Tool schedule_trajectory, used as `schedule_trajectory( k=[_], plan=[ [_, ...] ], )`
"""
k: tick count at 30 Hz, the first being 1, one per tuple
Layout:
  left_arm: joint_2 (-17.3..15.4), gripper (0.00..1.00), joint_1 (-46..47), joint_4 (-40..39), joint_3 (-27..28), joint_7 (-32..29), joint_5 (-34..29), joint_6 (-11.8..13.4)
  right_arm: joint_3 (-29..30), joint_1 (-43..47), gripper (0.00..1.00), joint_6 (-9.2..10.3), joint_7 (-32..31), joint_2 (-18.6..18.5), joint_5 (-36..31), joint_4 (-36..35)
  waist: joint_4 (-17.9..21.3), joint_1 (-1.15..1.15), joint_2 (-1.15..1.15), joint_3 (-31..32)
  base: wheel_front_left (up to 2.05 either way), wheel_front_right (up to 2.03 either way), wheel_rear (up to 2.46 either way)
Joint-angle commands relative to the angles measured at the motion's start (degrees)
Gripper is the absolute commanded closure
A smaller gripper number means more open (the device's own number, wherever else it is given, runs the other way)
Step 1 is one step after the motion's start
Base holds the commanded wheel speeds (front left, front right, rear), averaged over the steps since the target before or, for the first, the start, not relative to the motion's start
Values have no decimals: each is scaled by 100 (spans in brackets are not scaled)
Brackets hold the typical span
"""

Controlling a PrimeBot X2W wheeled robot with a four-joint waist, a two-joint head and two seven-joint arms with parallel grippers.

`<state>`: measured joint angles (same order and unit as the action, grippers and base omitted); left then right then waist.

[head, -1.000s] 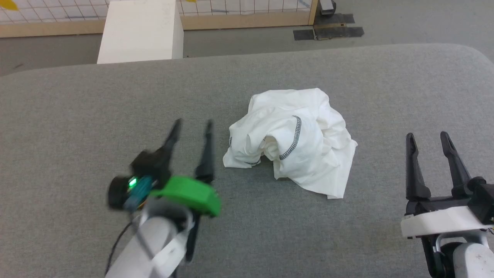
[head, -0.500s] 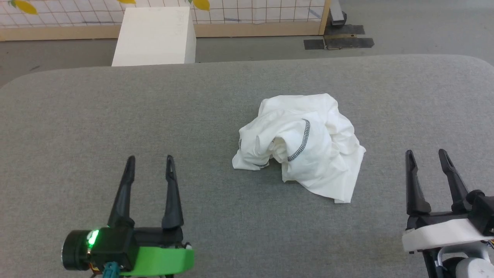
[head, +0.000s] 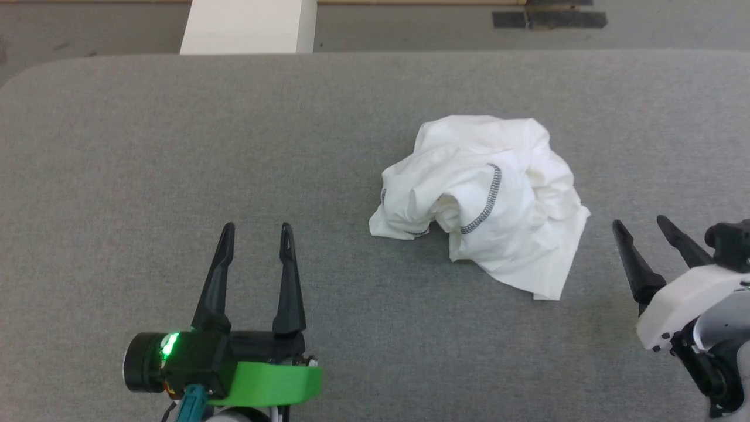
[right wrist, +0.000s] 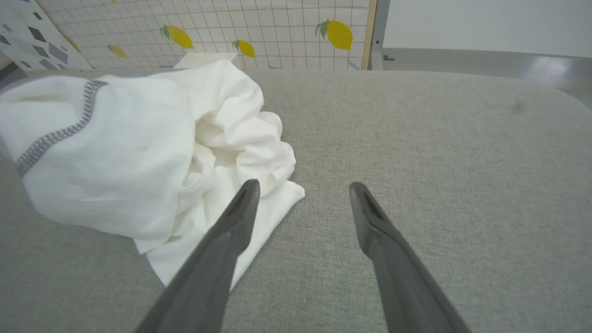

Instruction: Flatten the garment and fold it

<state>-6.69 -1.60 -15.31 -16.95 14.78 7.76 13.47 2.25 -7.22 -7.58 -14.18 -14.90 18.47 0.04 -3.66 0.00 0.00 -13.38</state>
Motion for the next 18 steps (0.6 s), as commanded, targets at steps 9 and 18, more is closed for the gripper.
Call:
schedule_trajectory(
  k=[9,18],
  plan=[
    [283,0,414,219,-66,21,-181,-220,-430,-508,0,9,-950,-458,176,354,-470,0,0,-743,0,0,0],
    [358,0,542,406,-87,21,-211,-269,-755,-714,100,9,-1332,-431,96,812,-557,0,0,-775,0,0,0]
  ],
)
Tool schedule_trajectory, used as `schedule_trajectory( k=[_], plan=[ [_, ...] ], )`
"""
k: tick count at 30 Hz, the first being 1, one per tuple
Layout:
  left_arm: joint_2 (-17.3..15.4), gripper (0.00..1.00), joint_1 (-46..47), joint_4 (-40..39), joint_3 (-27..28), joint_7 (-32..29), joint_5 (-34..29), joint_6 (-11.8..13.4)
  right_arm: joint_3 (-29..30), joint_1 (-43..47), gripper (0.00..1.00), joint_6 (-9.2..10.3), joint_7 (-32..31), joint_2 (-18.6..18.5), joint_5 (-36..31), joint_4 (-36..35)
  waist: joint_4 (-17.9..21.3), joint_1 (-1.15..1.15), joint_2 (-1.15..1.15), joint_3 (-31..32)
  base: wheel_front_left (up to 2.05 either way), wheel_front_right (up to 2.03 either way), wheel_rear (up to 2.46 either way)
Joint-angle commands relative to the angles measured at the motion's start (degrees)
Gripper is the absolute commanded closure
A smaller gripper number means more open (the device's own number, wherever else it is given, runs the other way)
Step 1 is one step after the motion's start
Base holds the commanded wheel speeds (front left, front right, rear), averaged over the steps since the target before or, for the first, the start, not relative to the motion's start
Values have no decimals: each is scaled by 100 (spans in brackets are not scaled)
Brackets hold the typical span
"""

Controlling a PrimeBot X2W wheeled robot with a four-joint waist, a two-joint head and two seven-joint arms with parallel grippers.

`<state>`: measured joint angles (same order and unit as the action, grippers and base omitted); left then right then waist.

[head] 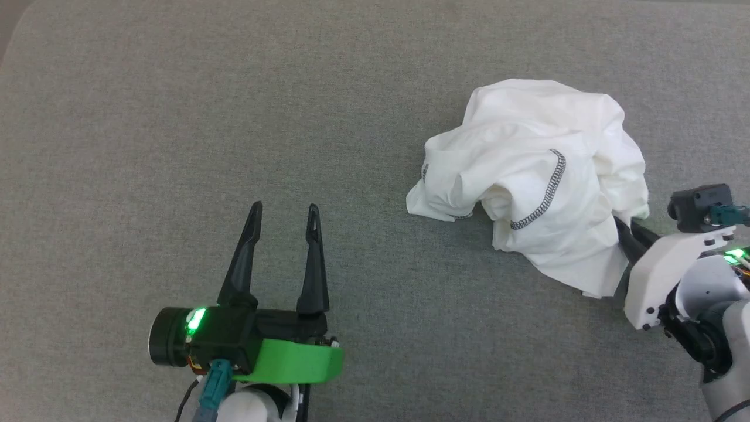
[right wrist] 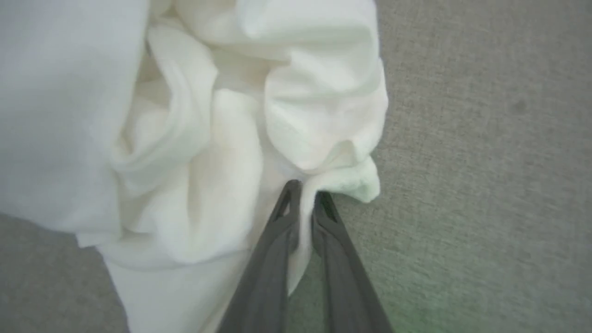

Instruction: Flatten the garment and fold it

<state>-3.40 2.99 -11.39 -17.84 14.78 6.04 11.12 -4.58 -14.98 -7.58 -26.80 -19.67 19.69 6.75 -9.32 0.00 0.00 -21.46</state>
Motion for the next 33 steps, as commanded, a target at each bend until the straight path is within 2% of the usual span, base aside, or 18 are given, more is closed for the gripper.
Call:
schedule_trajectory(
  k=[1,8,14,20,23,26,27,30,33],
  plan=[
    [32,0,73,29,19,21,-42,-33,-75,56,100,9,-34,58,-39,141,27,0,0,71,0,0,0],
    [24,0,-130,109,297,21,-75,-113,264,74,100,9,244,-28,-73,-89,305,0,0,585,0,0,0],
    [-16,0,-409,84,563,21,-89,-226,1575,291,100,9,301,-464,-273,-343,533,0,0,983,0,0,0],
    [-32,0,-631,33,716,21,-110,-328,3038,945,100,9,402,-713,-765,-17,596,0,0,1091,0,0,0],
    [-44,0,-677,74,762,21,-123,-380,3423,1252,100,9,535,-687,-1038,308,598,0,0,1100,0,0,0],
    [-56,0,-717,118,810,22,-124,-427,3525,1373,100,9,760,-525,-1283,704,628,0,0,1106,0,0,0],
    [-62,0,-722,134,819,22,-127,-441,3508,1357,0,9,844,-459,-1337,812,638,0,0,1110,0,0,0],
    [-66,0,-710,174,840,22,-140,-482,3375,1171,0,9,1129,-258,-1445,1059,665,0,0,1125,0,0,0],
    [-65,0,-683,161,875,22,-150,-495,3113,911,0,9,1364,-189,-1411,1019,699,0,0,1124,0,0,0]
  ],
)
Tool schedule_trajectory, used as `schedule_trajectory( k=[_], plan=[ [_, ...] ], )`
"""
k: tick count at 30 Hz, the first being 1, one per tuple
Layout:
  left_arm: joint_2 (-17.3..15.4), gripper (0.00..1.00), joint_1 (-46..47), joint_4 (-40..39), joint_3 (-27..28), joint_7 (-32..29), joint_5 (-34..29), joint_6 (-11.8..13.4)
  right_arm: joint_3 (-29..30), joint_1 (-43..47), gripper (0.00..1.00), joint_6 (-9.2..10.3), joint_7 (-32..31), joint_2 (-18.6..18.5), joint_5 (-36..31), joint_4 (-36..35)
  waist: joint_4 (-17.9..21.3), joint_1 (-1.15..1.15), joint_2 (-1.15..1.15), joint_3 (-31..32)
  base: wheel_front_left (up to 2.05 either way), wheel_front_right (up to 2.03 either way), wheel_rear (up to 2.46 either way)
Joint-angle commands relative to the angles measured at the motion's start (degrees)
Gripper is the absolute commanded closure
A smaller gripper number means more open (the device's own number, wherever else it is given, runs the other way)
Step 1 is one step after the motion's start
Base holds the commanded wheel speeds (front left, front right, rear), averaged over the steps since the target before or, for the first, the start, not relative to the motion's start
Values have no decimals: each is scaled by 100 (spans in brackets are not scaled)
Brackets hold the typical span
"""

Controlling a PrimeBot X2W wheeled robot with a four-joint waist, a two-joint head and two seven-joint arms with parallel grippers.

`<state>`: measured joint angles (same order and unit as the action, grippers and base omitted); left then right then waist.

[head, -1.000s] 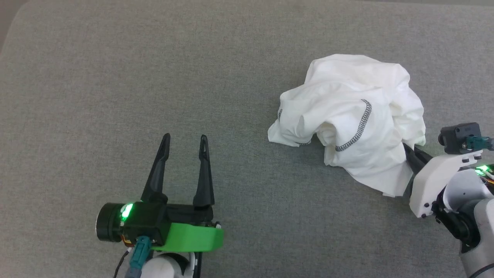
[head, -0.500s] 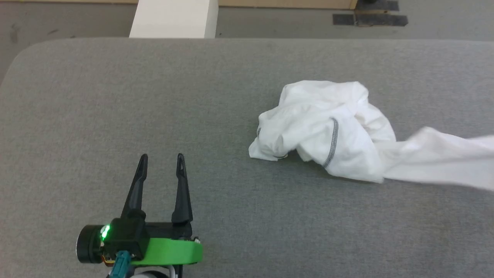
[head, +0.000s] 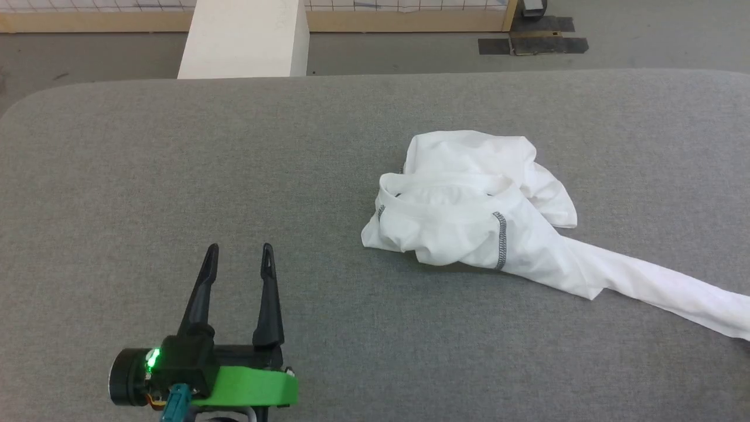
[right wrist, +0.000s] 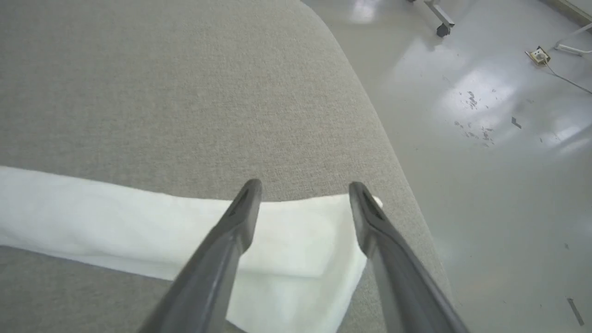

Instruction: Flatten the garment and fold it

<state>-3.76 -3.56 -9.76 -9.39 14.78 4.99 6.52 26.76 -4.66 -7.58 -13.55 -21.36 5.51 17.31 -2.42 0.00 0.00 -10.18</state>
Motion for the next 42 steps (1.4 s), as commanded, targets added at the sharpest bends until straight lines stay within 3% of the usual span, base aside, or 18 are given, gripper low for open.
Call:
schedule_trajectory(
  k=[1,4,9,17,18,20,22,27,37,42],
  plan=[
    [-27,0,-20,-12,41,22,-51,-38,-185,-217,0,9,108,-34,58,-122,22,0,0,-19,0,0,0],
    [-18,0,14,-36,43,22,-58,-43,-710,-432,0,9,110,-62,395,-434,36,0,0,-86,0,0,0],
    [22,0,132,-43,-54,22,-22,-40,-1951,-454,0,9,-482,-339,1142,-934,-56,0,0,-338,0,0,0],
    [57,0,332,-37,-131,22,-22,11,-3320,-441,0,9,-1212,-955,1775,-876,-342,0,0,-685,0,0,0],
    [60,0,341,-37,-134,22,-23,15,-3462,-443,26,9,-1321,-1028,1841,-783,-377,0,0,-704,0,0,0],
    [63,0,355,-31,-144,22,-22,19,-3636,-445,100,9,-1506,-1157,1930,-655,-434,0,0,-720,0,0,0],
    [67,0,353,-35,-139,22,-16,41,-3718,-474,100,9,-1618,-1240,2065,-604,-461,0,0,-720,0,0,0],
    [75,0,312,-35,-122,22,14,78,-3362,-753,100,9,-1290,-1434,1990,-723,-447,0,0,-672,0,0,0],
    [83,0,346,-20,-168,22,62,50,-1309,-1041,100,9,-763,-2007,990,-241,-531,0,0,-655,0,0,0],
    [85,0,300,8,-205,22,36,49,-509,-996,100,9,-413,-1796,102,304,-613,0,0,-724,0,0,0]
  ],
)
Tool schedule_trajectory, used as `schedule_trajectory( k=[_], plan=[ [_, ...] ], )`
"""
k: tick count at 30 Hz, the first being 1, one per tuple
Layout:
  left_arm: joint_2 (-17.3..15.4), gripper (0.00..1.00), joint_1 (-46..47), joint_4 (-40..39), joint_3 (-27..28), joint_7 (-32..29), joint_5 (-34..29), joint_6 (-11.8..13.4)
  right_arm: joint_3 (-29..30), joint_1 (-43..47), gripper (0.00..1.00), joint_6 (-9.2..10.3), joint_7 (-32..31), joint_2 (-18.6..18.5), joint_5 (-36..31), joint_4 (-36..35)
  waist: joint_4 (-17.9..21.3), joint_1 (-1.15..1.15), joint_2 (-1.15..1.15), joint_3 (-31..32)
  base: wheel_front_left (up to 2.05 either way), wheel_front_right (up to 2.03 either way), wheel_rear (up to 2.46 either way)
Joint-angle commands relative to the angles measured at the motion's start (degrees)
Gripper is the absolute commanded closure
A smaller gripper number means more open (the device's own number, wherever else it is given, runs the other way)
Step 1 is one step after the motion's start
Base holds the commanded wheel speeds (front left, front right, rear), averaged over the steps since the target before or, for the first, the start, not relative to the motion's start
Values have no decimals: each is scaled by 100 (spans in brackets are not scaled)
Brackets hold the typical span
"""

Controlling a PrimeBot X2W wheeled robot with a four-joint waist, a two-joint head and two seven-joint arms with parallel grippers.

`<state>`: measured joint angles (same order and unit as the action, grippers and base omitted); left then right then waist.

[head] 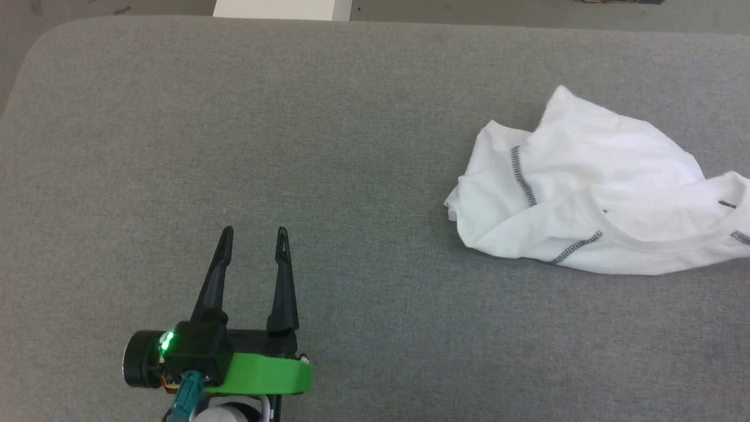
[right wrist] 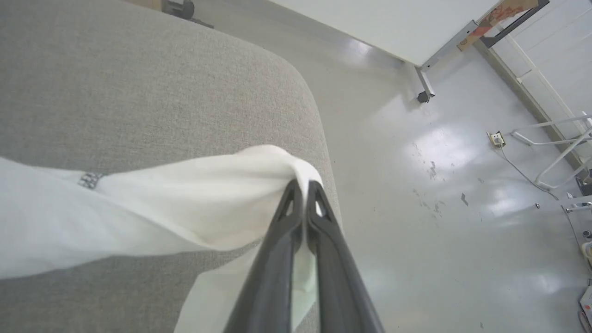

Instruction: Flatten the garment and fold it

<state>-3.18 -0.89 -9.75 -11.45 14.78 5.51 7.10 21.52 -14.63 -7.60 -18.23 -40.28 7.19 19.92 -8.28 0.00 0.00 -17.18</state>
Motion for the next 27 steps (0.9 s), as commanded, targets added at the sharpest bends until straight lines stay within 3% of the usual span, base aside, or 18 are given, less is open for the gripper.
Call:
schedule_trajectory(
  k=[1,2,3,8,14,21,27],
  plan=[
    [27,0,29,16,-7,22,-21,-14,68,2,100,11,102,218,-165,136,-36,0,0,-29,0,0,0],
    [27,0,30,30,-15,22,-27,-20,98,-8,97,11,165,381,-244,235,-44,0,0,-31,0,0,0],
    [27,0,34,45,-23,22,-32,-24,75,-14,0,11,241,522,-309,307,-48,0,0,-27,0,0,0],
    [28,0,26,107,-33,22,-48,-41,-99,-205,0,11,695,999,-411,327,25,0,0,101,0,0,0],
    [27,0,-124,148,48,22,-24,-79,-437,-145,0,11,1241,1621,-17,-467,205,0,0,454,0,0,0],
    [25,0,-418,124,169,22,34,-139,-605,955,0,11,1527,2667,79,-1938,397,0,0,773,0,0,0],
    [25,0,-560,89,238,22,46,-191,-618,2001,0,11,1708,3575,-111,-2702,592,0,0,853,0,0,0]
  ],
)
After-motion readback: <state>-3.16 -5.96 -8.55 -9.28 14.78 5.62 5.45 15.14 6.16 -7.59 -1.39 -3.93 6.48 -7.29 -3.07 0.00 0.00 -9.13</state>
